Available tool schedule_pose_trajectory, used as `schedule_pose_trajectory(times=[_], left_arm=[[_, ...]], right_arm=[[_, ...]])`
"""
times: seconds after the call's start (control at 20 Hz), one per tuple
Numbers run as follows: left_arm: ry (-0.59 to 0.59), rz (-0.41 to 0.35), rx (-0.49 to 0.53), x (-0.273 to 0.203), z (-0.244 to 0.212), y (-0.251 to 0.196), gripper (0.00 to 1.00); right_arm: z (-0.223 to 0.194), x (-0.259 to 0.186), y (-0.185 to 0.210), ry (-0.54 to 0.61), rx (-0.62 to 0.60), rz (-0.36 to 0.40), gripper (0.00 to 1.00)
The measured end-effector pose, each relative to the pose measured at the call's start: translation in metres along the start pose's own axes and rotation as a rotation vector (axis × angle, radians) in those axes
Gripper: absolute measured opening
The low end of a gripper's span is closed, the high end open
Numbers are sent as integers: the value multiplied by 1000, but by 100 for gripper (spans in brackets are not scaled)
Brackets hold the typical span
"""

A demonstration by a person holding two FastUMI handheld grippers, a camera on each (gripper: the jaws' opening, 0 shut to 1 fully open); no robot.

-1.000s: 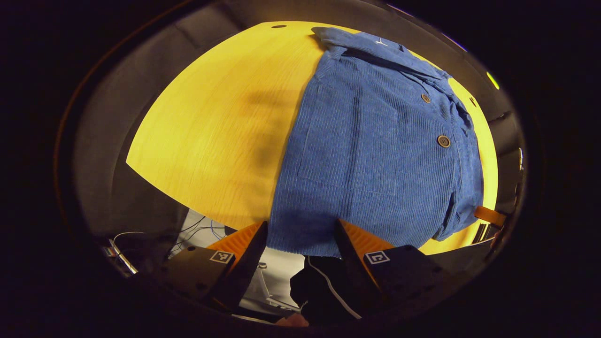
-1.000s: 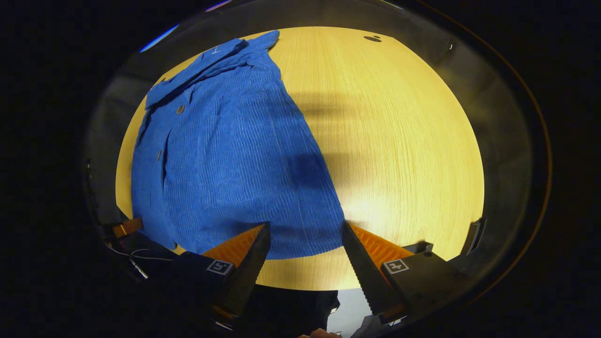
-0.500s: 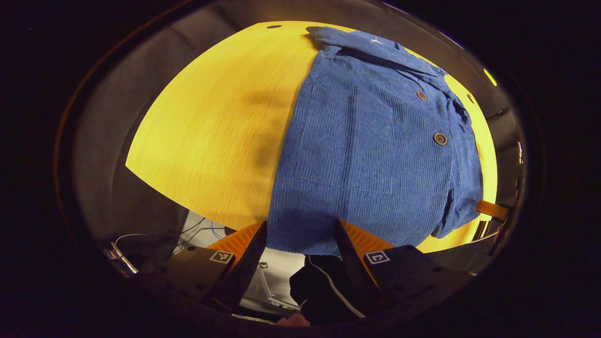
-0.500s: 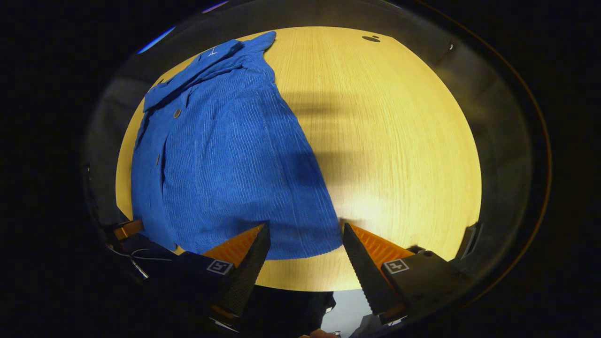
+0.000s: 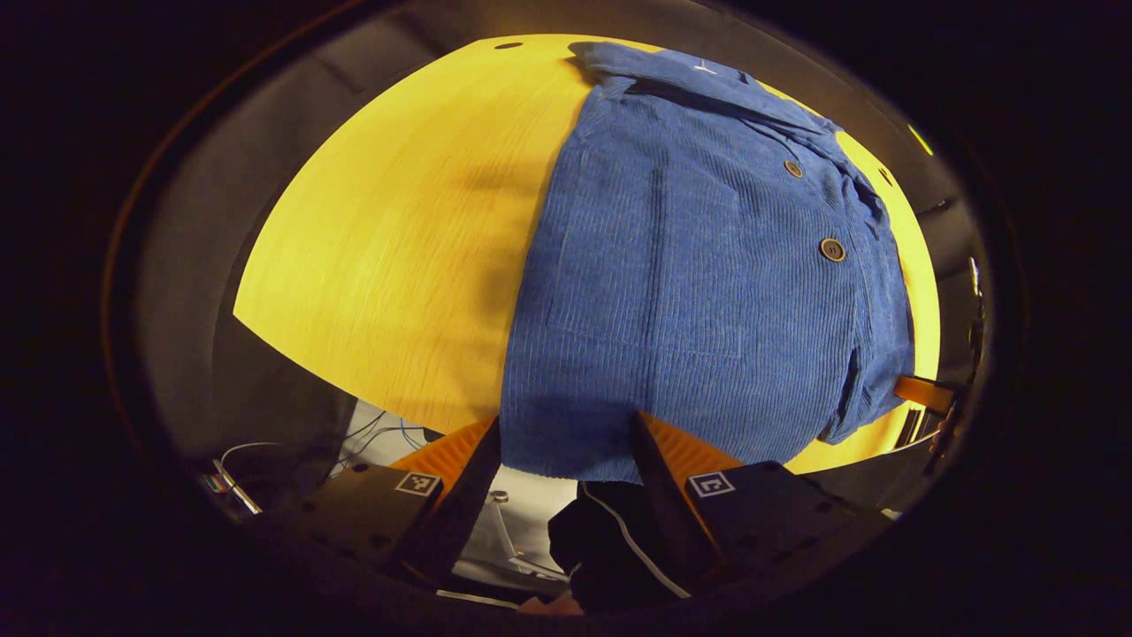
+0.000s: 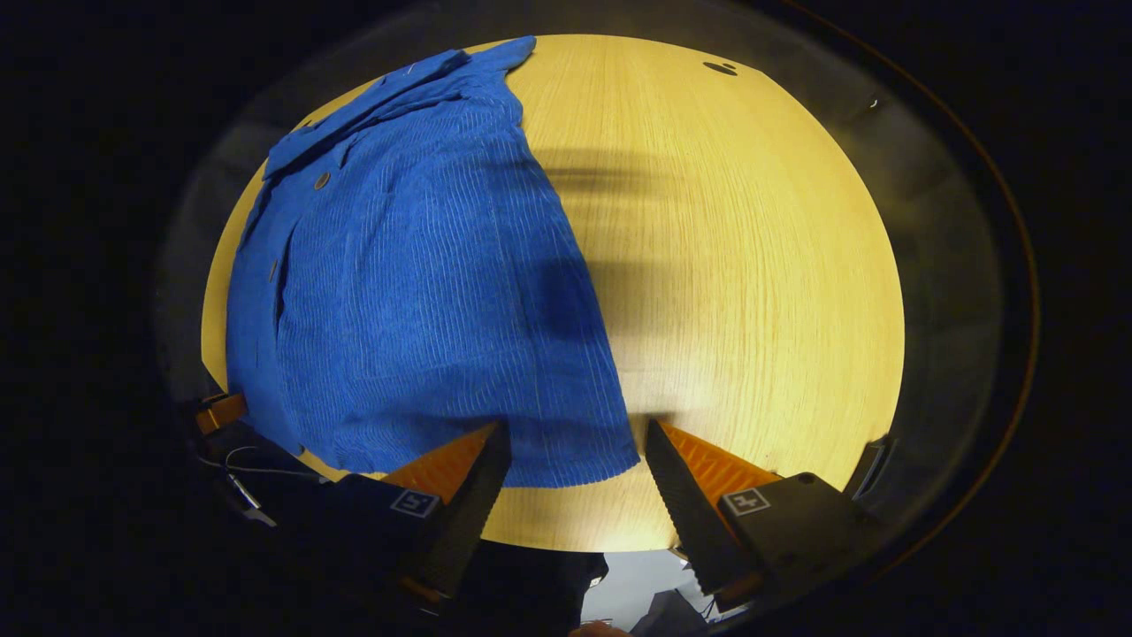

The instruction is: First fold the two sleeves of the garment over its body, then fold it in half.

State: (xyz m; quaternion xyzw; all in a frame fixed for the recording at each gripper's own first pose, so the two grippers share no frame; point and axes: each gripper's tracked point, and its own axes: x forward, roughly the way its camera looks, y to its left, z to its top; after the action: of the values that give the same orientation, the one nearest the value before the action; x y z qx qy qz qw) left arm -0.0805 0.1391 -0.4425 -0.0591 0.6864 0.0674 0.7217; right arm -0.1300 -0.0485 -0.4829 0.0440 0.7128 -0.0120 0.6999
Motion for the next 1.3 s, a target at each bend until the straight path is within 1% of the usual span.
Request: schedule_pose_trajectory(times=[0.2, 0.25, 0.3, 0.35, 0.4, 0.45, 0.5, 0.55, 0.6, 0.65, 0.75, 0.8, 0.85, 0.9, 1.1, 1.2, 1.3], left_arm=[[-3, -1, -9, 1, 0, 0, 84], [0, -1, -2, 0, 1, 0, 84], [4, -2, 6, 1, 1, 1, 84], [18, -8, 29, -1, 1, -1, 84], [31, -24, 51, -1, -1, -4, 80], [31, -48, 56, -2, 2, -10, 62], [31, -57, 45, -1, 5, -14, 44], [37, -66, 61, -1, 8, -17, 26], [39, -69, 61, 5, 4, -16, 8], [39, -80, 46, -1, 7, -17, 0], [58, -131, 10, -2, 5, -20, 0], [65, -146, -5, -3, 5, -20, 0], [70, -157, -20, -4, 3, -21, 0], [69, -162, -25, -6, 4, -21, 0], [45, -188, 12, -19, 4, -29, 0], [24, -211, 35, -29, 6, -34, 0], [12, -247, 28, -40, 9, -39, 0]], right_arm=[[-1, 0, 3, 36, 9, -1, 99], [0, 0, 4, 37, 6, 1, 82], [1, 0, 7, 38, -4, 7, 96], [1, 1, 12, 29, -2, 16, 81], [1, 0, 22, 24, 9, 43, 66], [2, 0, 28, 13, 37, 55, 42], [1, 0, 33, 11, 20, 58, 19], [2, -2, 36, 15, -13, 76, 17], [0, 3, 36, 12, 16, 67, 27], [1, -1, 39, 1, 48, 83, 7], [3, -1, 45, -7, 71, 115, 7], [2, -4, 46, -13, 87, 117, 7], [2, -2, 47, -9, 87, 125, 2], [3, -2, 47, -9, 91, 127, 2], [4, -8, 58, -9, 119, 172, 2], [6, -16, 62, -12, 131, 198, 2], [11, -22, 67, -12, 143, 222, 2]])
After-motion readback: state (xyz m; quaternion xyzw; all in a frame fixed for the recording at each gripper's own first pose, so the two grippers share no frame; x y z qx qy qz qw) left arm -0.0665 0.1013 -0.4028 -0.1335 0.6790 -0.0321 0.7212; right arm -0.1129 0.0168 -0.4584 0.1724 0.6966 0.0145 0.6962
